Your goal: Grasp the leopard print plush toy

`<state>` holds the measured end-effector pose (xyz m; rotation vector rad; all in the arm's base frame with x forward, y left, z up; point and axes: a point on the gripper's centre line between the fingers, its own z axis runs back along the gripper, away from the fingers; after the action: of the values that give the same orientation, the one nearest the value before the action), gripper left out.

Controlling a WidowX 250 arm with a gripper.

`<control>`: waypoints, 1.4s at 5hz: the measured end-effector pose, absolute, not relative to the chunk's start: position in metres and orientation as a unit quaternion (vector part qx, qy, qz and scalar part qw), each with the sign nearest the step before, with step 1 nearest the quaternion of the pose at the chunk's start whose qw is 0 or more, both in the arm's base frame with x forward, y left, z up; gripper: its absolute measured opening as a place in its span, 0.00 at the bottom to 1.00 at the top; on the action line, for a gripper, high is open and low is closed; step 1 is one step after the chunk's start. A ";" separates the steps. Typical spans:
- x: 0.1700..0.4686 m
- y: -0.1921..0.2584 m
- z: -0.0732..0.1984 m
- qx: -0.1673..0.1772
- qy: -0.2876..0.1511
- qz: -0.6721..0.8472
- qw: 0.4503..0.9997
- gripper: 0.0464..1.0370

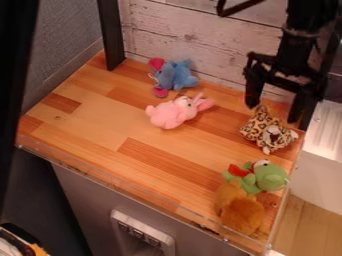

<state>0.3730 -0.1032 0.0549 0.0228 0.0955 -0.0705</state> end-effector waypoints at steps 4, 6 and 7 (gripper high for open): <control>0.378 -0.104 0.015 0.006 0.021 -0.097 0.995 0.96; 0.376 -0.105 0.014 0.006 0.016 -0.111 0.994 0.96; 0.376 -0.105 0.013 0.006 0.017 -0.098 0.995 0.96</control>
<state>0.3759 -0.1048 0.0127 0.0129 0.0336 -0.1954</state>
